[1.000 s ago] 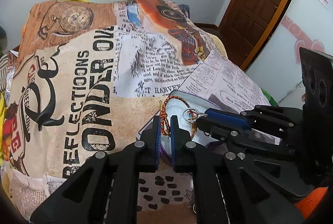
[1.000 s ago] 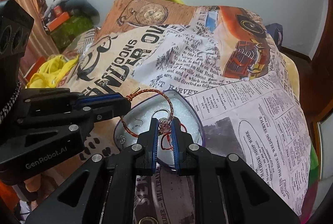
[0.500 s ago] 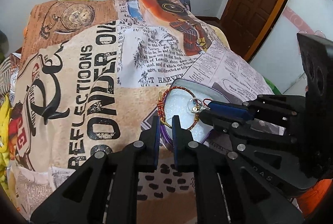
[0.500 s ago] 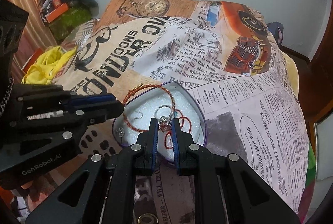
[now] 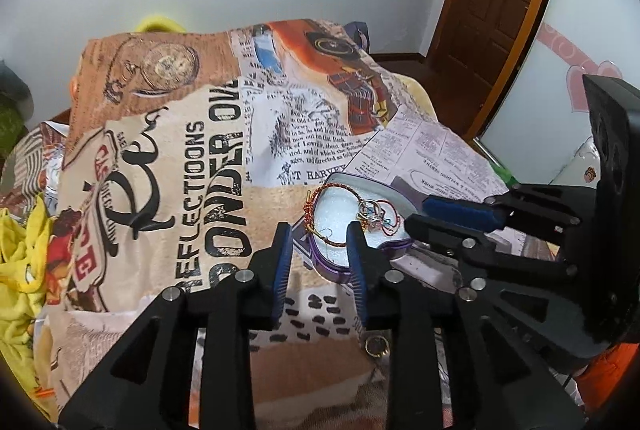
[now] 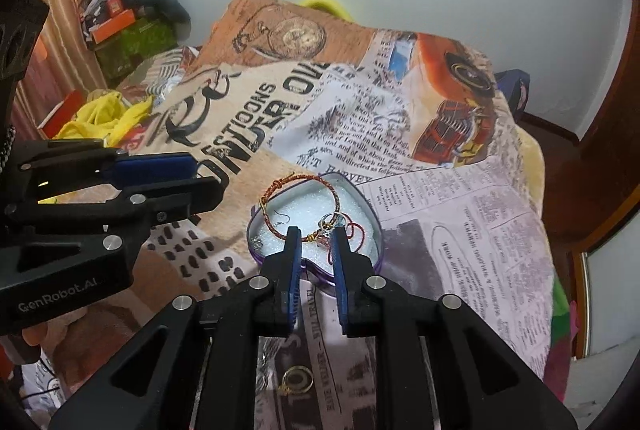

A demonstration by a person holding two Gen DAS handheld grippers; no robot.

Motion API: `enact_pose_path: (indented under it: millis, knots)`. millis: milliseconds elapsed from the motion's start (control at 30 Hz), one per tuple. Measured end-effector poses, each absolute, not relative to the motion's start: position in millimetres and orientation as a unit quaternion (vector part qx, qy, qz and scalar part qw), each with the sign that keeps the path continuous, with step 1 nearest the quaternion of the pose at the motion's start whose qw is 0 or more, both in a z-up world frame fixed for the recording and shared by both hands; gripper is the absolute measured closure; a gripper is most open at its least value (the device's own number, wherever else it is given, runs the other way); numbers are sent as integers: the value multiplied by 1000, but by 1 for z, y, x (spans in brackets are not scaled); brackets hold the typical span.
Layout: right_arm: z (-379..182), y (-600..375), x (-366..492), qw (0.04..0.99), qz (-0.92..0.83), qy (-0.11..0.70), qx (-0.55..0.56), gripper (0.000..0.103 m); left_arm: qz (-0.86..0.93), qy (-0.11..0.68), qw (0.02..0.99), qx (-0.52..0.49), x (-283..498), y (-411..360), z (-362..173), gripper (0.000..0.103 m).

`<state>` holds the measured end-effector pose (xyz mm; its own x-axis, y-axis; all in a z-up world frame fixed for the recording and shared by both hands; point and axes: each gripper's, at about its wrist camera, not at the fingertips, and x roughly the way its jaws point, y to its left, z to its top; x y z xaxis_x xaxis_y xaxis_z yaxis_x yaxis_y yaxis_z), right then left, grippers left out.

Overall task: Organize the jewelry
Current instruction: 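Open both grippers to release the jewelry into the tin, then withdraw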

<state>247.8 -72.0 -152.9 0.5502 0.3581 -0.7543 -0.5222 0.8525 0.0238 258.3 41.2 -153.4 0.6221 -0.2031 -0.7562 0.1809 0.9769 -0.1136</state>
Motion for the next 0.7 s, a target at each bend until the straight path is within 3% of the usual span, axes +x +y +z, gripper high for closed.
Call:
enact_pose_path:
  millis: [133,433,700]
  knots:
    - [-141,-81,237,884,247,387,-91,70,-102,414,904,-10,246,41,-144,71]
    - [-126,-98,212,896,232,368,-90,69,-97,417,904,-8,221,36,-138,63]
    - [-133,-112,198,897,221,372,-91,69,-101,433,896,1,204,28,-150,63]
